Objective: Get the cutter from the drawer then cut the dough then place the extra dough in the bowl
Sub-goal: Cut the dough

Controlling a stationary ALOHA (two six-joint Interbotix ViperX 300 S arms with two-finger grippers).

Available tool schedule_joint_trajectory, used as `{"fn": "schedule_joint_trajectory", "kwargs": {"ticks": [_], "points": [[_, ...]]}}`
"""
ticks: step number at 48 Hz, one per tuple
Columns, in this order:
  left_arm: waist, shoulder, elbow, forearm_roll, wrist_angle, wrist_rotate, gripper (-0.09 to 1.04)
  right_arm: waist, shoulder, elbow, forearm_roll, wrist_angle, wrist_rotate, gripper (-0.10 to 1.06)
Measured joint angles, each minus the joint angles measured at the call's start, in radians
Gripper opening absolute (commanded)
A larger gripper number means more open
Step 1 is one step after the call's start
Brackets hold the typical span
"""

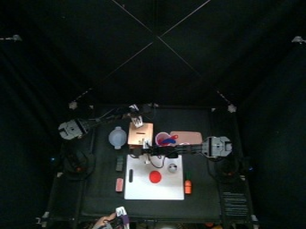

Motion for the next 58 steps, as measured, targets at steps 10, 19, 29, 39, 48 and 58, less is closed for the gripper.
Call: {"fn": "schedule_joint_trajectory", "kwargs": {"ticks": [10,19,29,39,48,58], "points": [[0.0,0.0,0.0,-0.006,-0.002,-0.002,0.57,0.005,0.0,-0.011,0.0,0.0,0.0,0.05],[-0.003,-0.002,0.003,-0.034,0.0,-0.008,0.57,0.067,-0.04,-0.015,0.0,0.017,0.0,0.05],[-0.003,-0.011,0.015,-0.041,-0.011,-0.012,0.57,0.135,-0.091,0.017,0.02,0.071,0.0,0.05],[-0.012,-0.04,0.017,-0.043,-0.104,-0.04,0.58,0.161,-0.196,0.092,0.124,0.075,0.002,0.05],[-0.002,-0.098,0.029,-0.046,-0.206,-0.044,0.58,0.158,-0.377,0.232,0.276,0.086,-0.003,0.05],[-0.011,-0.156,0.077,-0.112,-0.324,-0.043,0.58,0.144,-0.557,0.382,0.42,0.138,-0.003,0.06]]}}
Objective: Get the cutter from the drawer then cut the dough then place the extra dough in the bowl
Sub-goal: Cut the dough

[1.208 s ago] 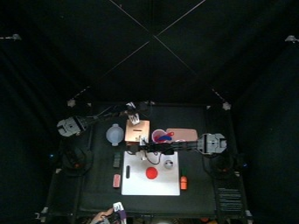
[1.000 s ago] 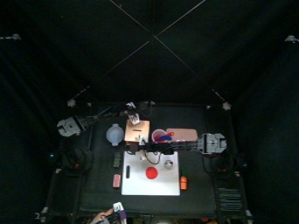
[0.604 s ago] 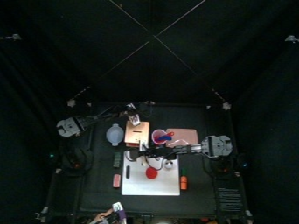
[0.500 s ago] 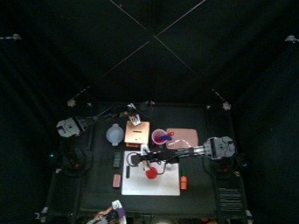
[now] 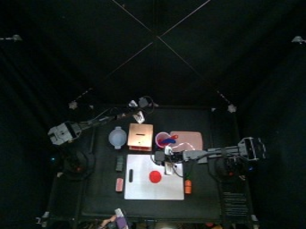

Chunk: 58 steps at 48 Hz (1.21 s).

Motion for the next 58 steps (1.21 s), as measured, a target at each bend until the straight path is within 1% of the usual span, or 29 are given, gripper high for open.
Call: {"fn": "schedule_joint_trajectory", "kwargs": {"ticks": [3,6,10,12,18,19,22,29,31,40,46,49,51,58], "points": [[-0.023,-0.015,0.029,-0.012,-0.057,-0.002,0.58,-0.002,-0.018,0.035,0.023,0.025,0.0,0.09],[-0.055,-0.029,0.058,-0.018,-0.114,0.0,0.58,-0.003,-0.028,0.061,0.028,0.055,-0.002,0.13],[-0.114,-0.046,0.106,-0.021,-0.195,0.0,0.58,-0.003,-0.031,0.087,0.035,0.114,0.002,0.22],[-0.149,-0.058,0.135,-0.031,-0.241,0.002,0.57,-0.003,-0.031,0.094,0.04,0.141,0.003,0.27],[-0.239,-0.091,0.218,-0.075,-0.376,0.002,0.57,-0.003,-0.034,0.097,0.064,0.192,0.003,0.49],[-0.253,-0.097,0.232,-0.084,-0.402,-0.002,0.57,-0.003,-0.035,0.097,0.067,0.195,0.002,0.54],[-0.299,-0.115,0.281,-0.106,-0.505,0.005,0.57,-0.002,-0.035,0.098,0.072,0.206,0.002,0.66],[-0.377,-0.146,0.359,-0.117,-0.65,0.005,0.58,0.0,-0.035,0.106,0.069,0.232,-0.008,0.85],[-0.397,-0.155,0.38,-0.117,-0.68,0.005,0.58,0.0,-0.035,0.112,0.064,0.236,-0.012,0.87],[-0.494,-0.195,0.448,-0.147,-0.759,0.005,0.58,0.002,-0.009,0.133,0.029,0.238,-0.011,0.89],[-0.552,-0.218,0.489,-0.163,-0.816,0.005,0.58,0.005,0.025,0.137,0.021,0.224,-0.009,0.88],[-0.577,-0.23,0.517,-0.164,-0.856,0.006,0.58,0.005,0.038,0.137,0.017,0.215,0.002,0.87],[-0.588,-0.235,0.535,-0.164,-0.877,0.006,0.58,0.006,0.044,0.137,0.015,0.212,0.003,0.84],[-0.614,-0.259,0.597,-0.196,-0.934,0.005,0.58,0.005,0.049,0.138,0.015,0.209,0.003,0.64]]}}
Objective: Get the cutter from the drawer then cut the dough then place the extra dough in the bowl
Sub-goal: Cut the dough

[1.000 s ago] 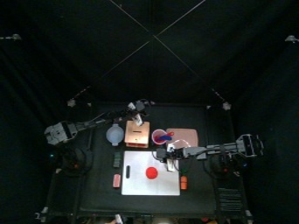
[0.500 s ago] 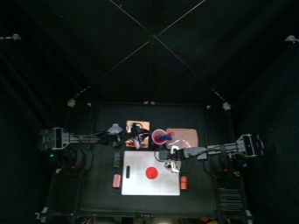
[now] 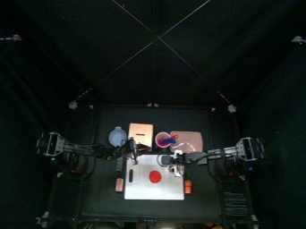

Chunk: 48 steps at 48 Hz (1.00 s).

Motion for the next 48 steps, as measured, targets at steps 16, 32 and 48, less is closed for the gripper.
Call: {"fn": "schedule_joint_trajectory", "kwargs": {"ticks": [16,32,48], "points": [[-0.048,-0.055,0.071,-0.123,-0.032,0.0,0.58,0.009,0.0,-0.002,-0.002,0.025,0.002,0.41],[-0.091,-0.074,0.114,-0.106,-0.032,0.012,0.58,0.06,0.028,-0.129,0.006,0.084,0.009,0.41],[-0.11,-0.061,0.17,-0.08,-0.057,0.012,0.57,0.092,0.186,-0.311,0.006,0.117,0.009,0.41]]}}
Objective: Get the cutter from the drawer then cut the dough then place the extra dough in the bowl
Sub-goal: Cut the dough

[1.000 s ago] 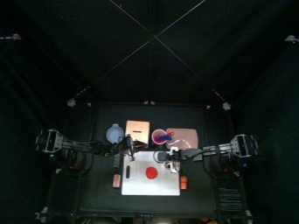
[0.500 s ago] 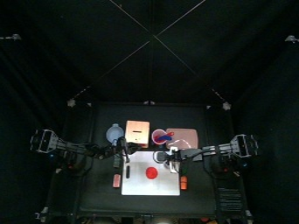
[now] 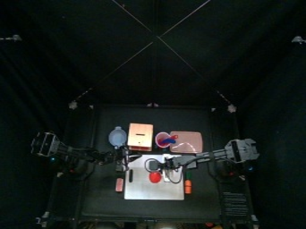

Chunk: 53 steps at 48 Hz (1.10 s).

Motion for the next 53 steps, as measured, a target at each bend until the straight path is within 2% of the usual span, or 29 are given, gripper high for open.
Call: {"fn": "schedule_joint_trajectory", "kwargs": {"ticks": [16,53], "points": [[0.0,0.0,0.029,-0.009,-0.015,0.002,0.57,0.017,0.083,-0.114,0.044,0.017,0.0,0.41],[0.002,0.0,0.044,-0.04,-0.017,0.0,0.57,0.021,0.123,-0.135,0.028,0.017,0.0,0.41]]}}
